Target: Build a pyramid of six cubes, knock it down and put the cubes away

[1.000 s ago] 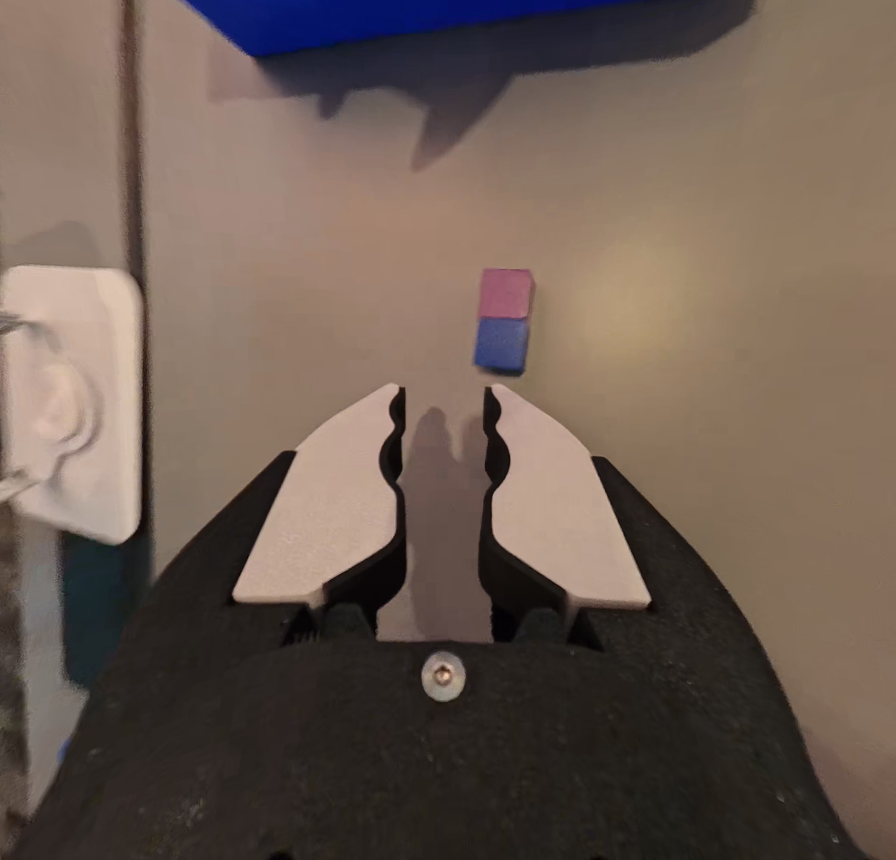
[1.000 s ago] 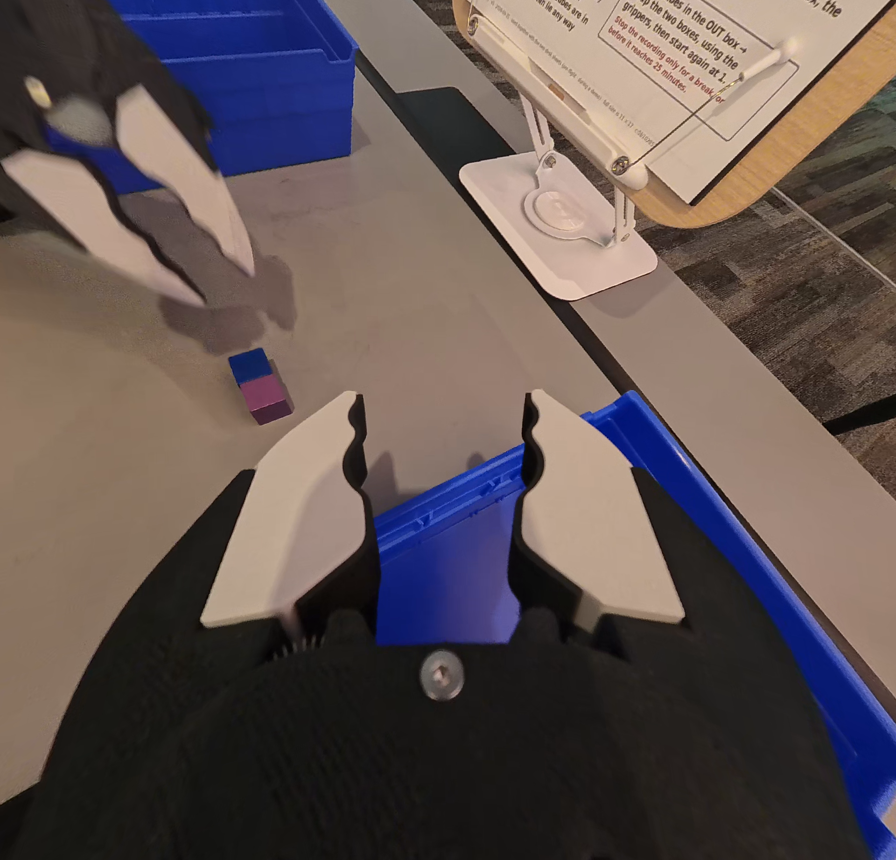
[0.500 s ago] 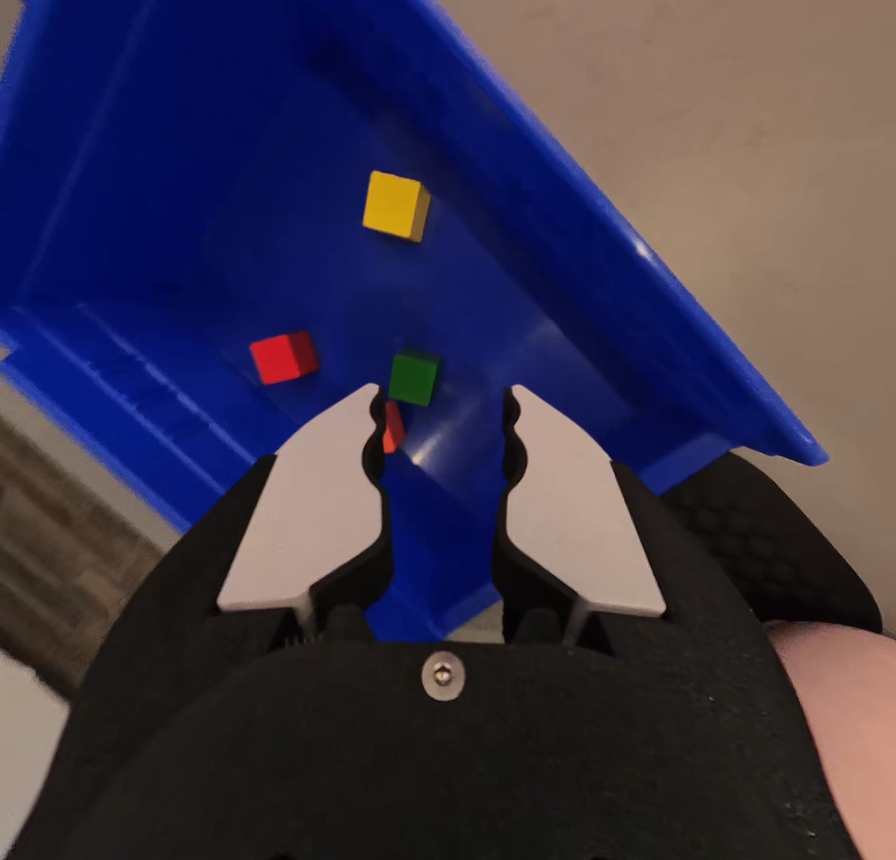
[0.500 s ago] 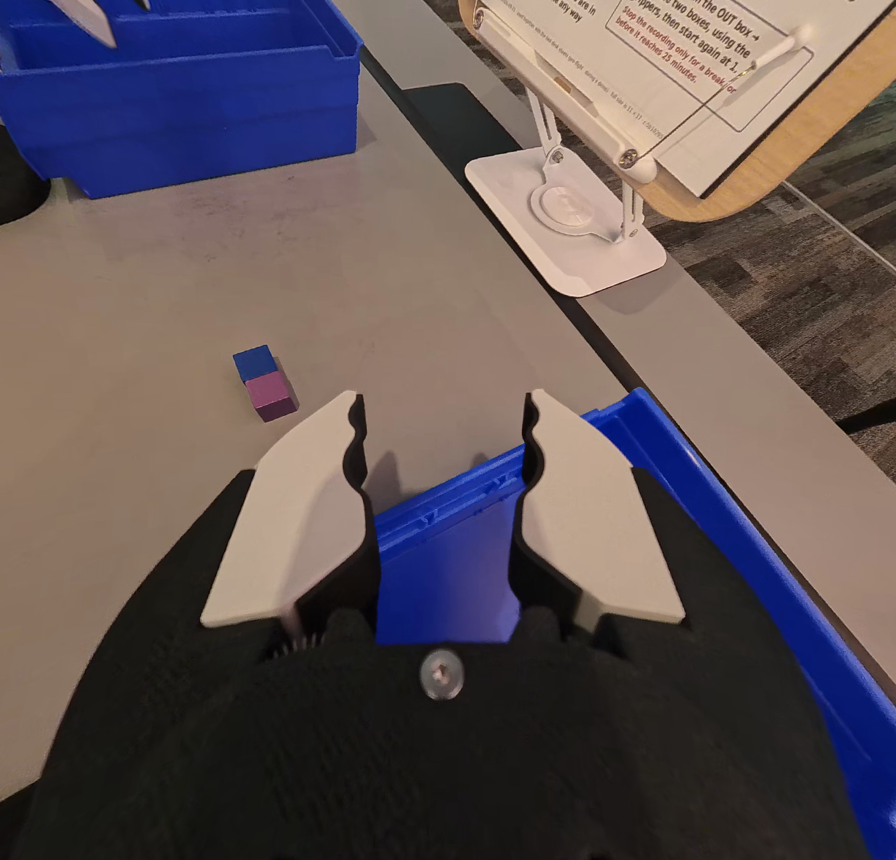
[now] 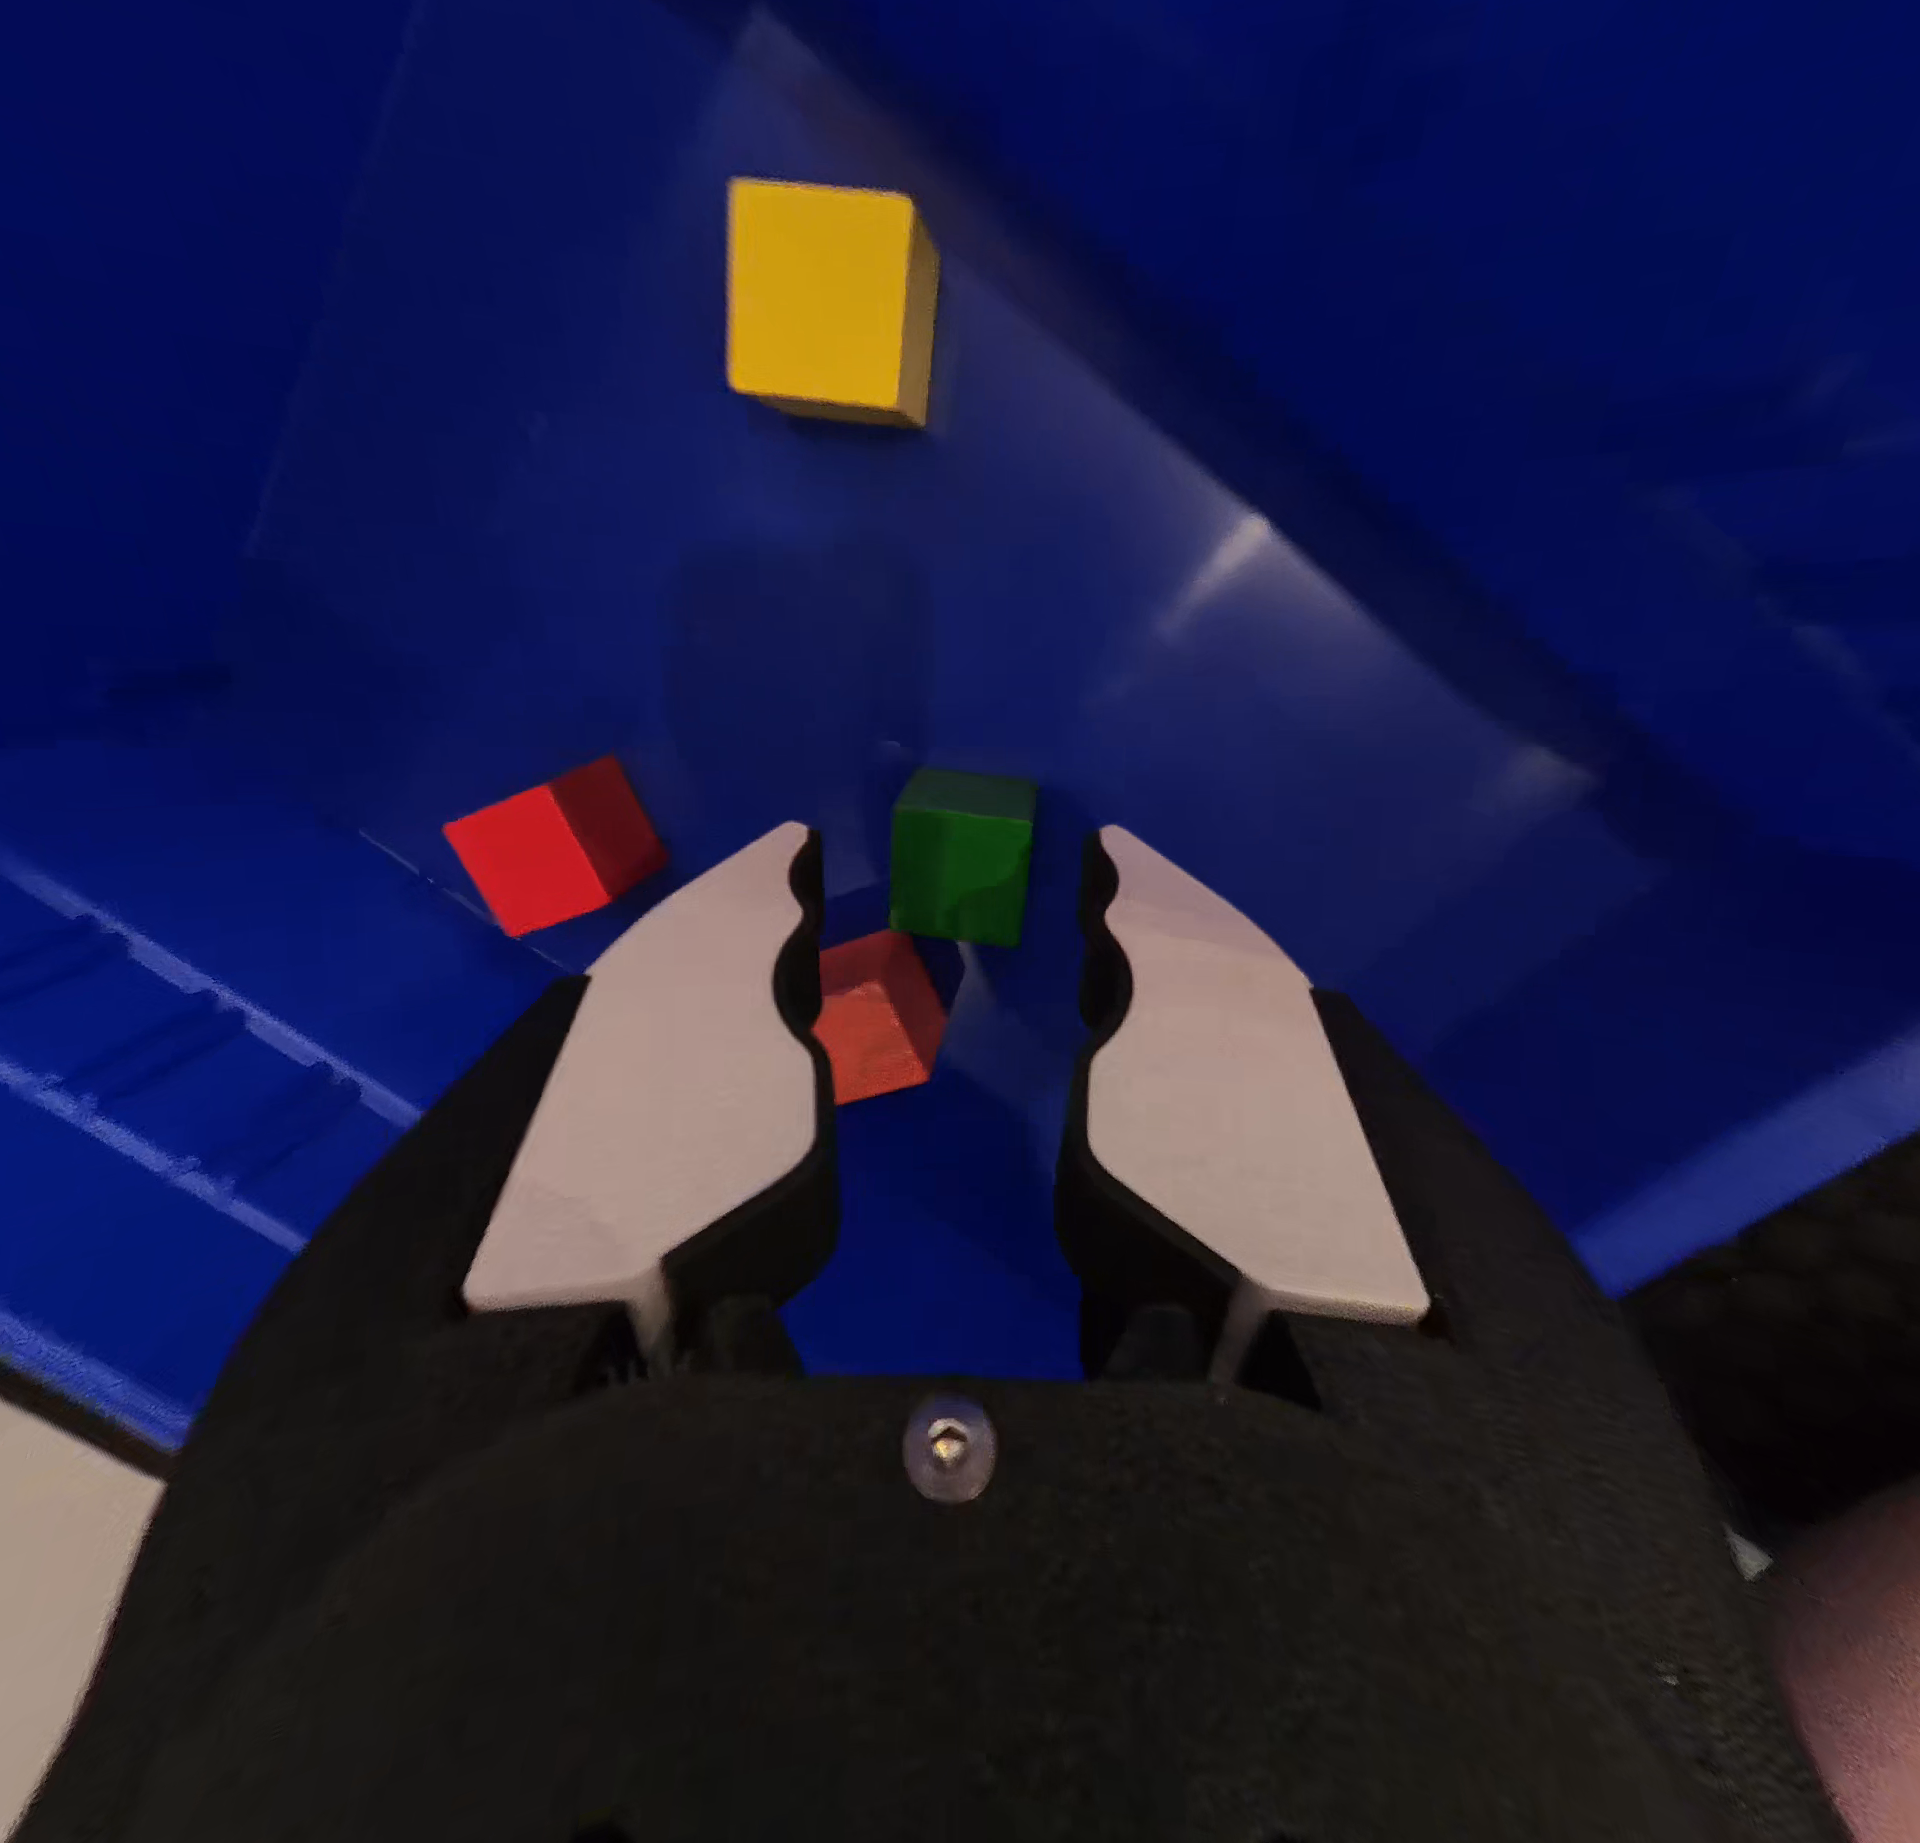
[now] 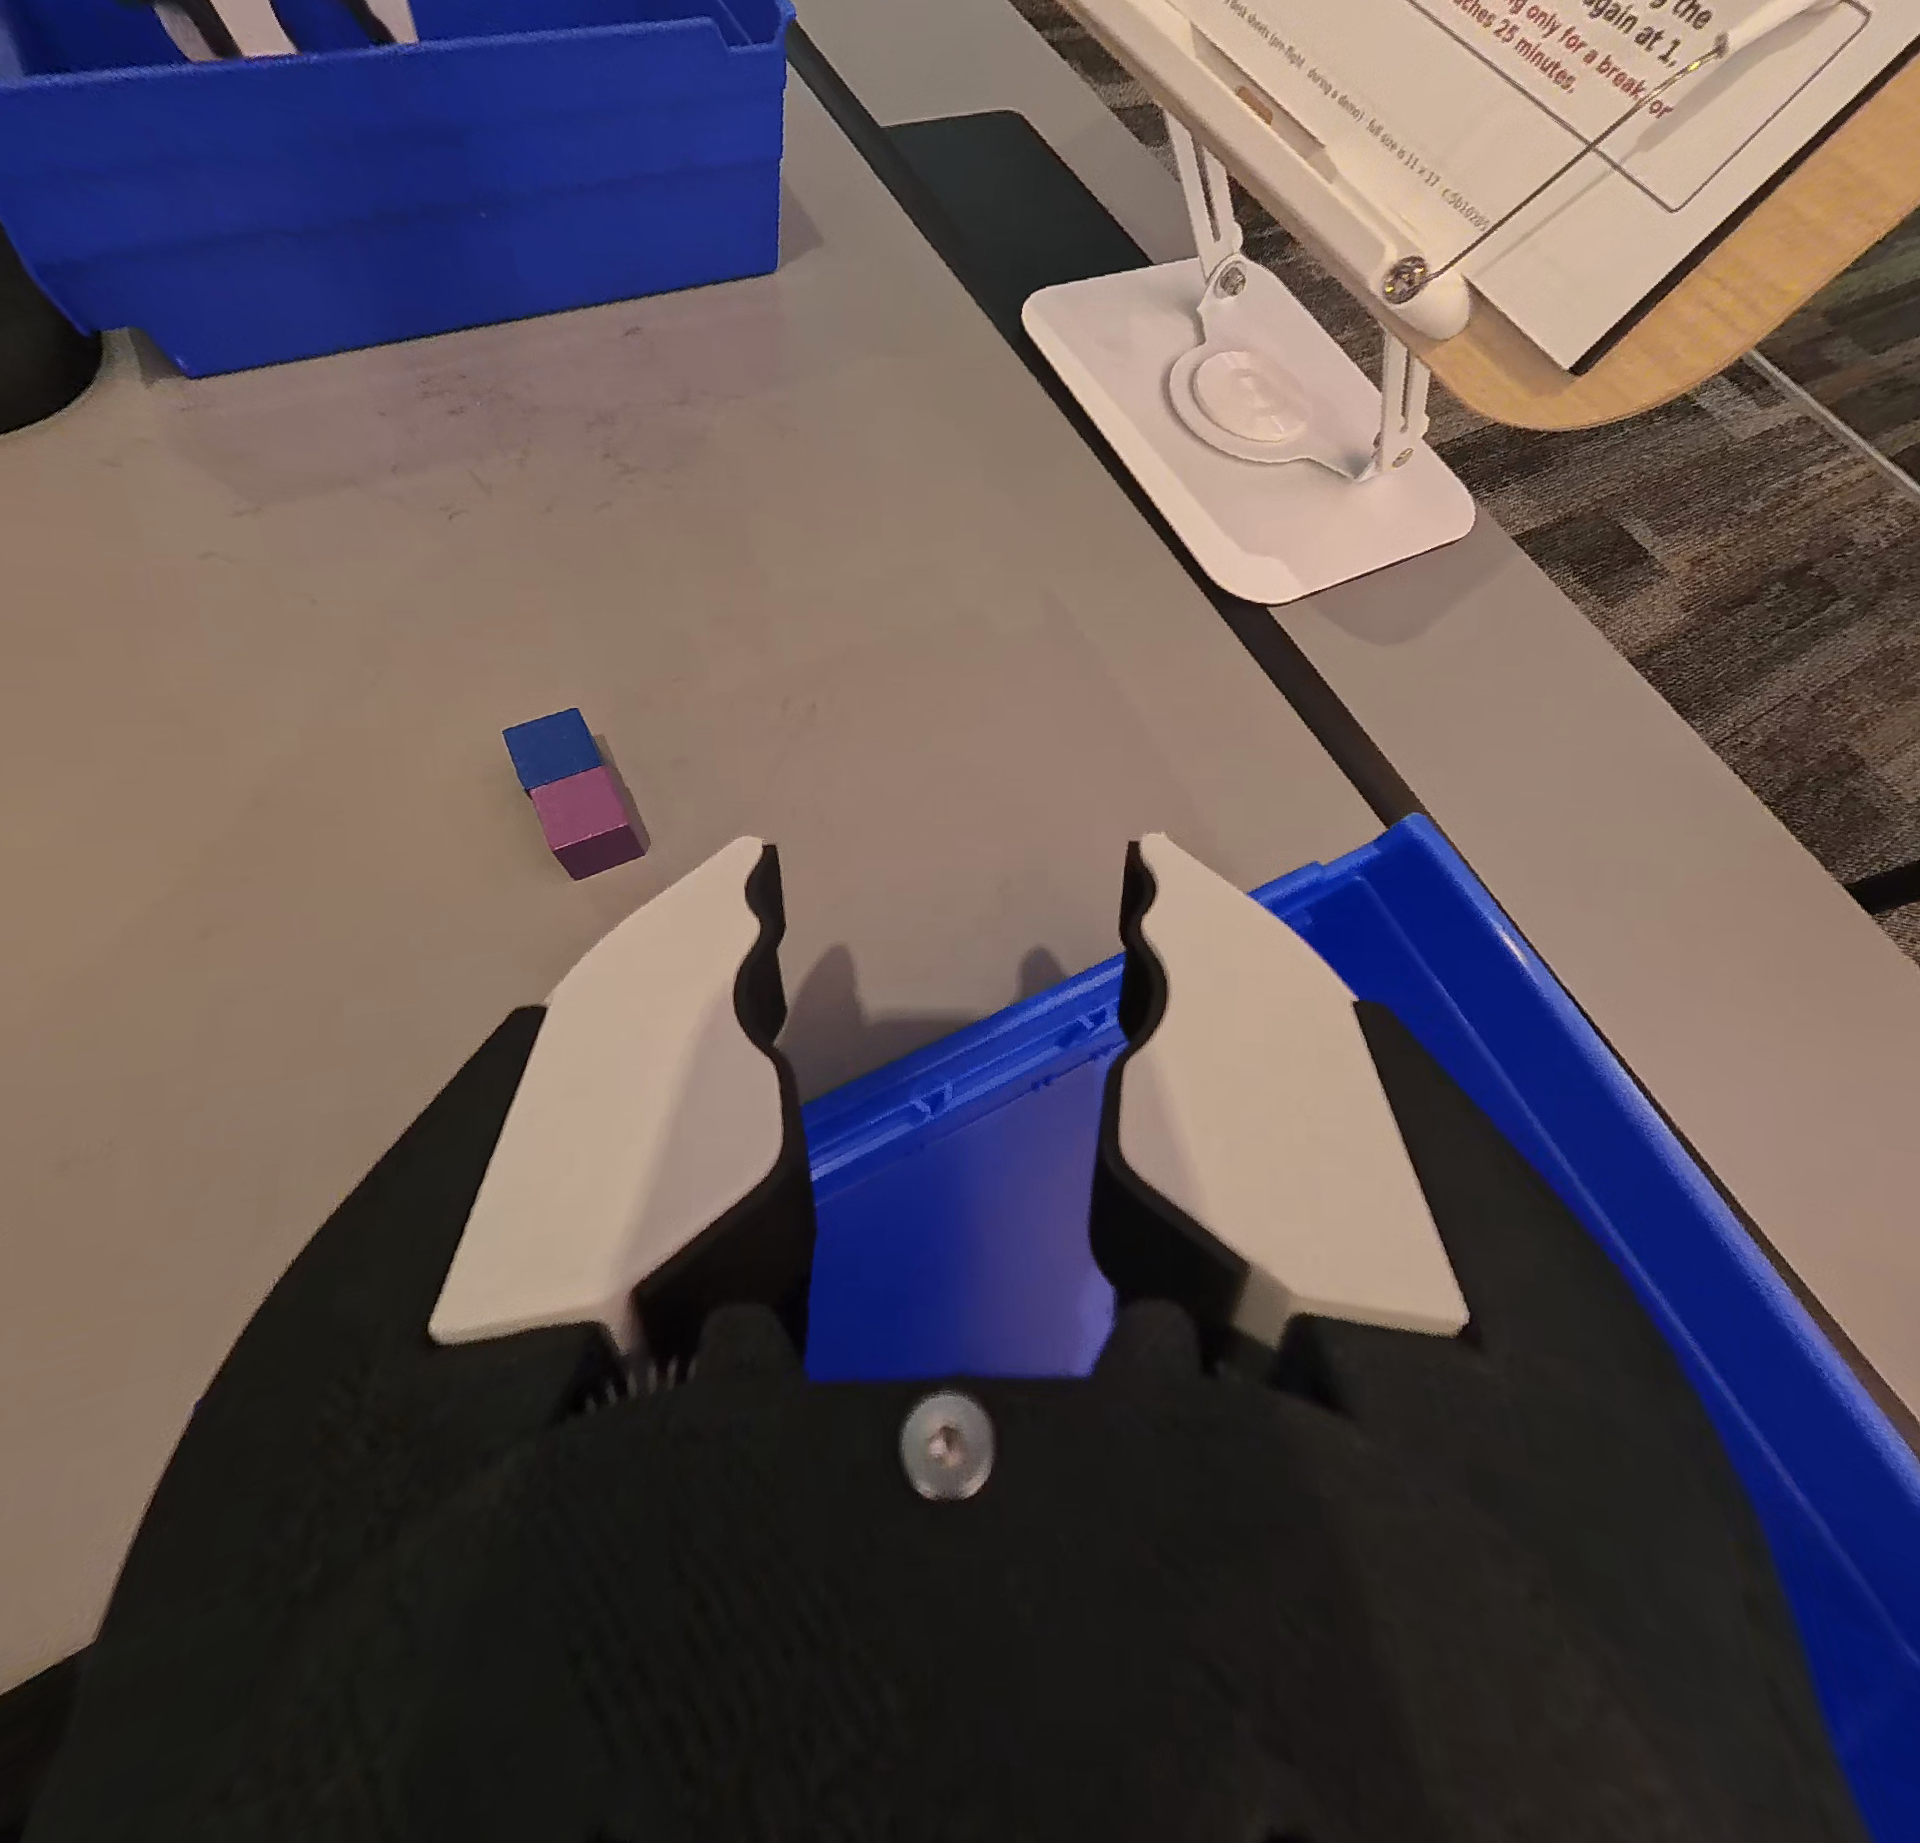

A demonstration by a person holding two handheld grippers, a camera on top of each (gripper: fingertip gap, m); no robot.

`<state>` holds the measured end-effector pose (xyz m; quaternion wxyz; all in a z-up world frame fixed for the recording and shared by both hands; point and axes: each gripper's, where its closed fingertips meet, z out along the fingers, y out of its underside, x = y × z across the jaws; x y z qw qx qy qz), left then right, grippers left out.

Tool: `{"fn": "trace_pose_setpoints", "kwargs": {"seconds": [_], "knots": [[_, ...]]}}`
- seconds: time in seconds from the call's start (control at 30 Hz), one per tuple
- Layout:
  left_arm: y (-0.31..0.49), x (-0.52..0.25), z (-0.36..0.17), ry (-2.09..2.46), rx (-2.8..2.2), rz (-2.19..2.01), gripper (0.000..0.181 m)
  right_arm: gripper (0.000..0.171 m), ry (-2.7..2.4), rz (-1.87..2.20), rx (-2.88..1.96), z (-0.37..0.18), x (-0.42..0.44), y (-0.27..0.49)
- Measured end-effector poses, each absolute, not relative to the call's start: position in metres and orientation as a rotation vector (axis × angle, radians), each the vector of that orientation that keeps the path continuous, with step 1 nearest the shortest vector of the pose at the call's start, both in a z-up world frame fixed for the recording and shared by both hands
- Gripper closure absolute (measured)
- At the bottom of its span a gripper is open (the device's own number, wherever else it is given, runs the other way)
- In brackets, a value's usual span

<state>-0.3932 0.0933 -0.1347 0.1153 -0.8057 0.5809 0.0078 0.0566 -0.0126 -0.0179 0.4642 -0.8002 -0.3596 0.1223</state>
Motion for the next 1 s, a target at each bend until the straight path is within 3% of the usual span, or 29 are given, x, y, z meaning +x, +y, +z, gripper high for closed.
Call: {"fn": "trace_pose_setpoints", "kwargs": {"seconds": [0.13,0.3,0.43,0.63,0.73,0.83,1.0], "knots": [[0.094,-0.398,-0.145,1.714,-2.401,0.032,0.133,0.107,-0.888,0.301,-1.972,-0.019,0.057,-0.013],[0.094,-0.4,-0.15,1.742,-2.4,0.037,0.152,0.107,-0.889,0.3,-1.971,-0.019,0.057,-0.014],[0.092,-0.4,-0.144,1.718,-2.424,0.035,0.153,0.107,-0.889,0.301,-1.97,-0.018,0.057,-0.014],[0.109,-0.409,-0.063,1.478,-2.23,0.347,0.153,0.107,-0.887,0.299,-1.976,-0.019,0.058,-0.014],[0.093,-0.363,0.006,1.408,-1.935,0.272,0.153,0.108,-0.89,0.295,-1.972,-0.018,0.058,-0.014],[0.035,-0.273,0.035,1.613,-1.618,-0.011,0.153,0.107,-0.887,0.299,-1.961,-0.015,0.057,-0.015],[-0.032,-0.149,-0.022,1.99,-1.424,-0.169,0.153,0.107,-0.903,0.298,-1.958,-0.014,0.053,-0.017]]}}
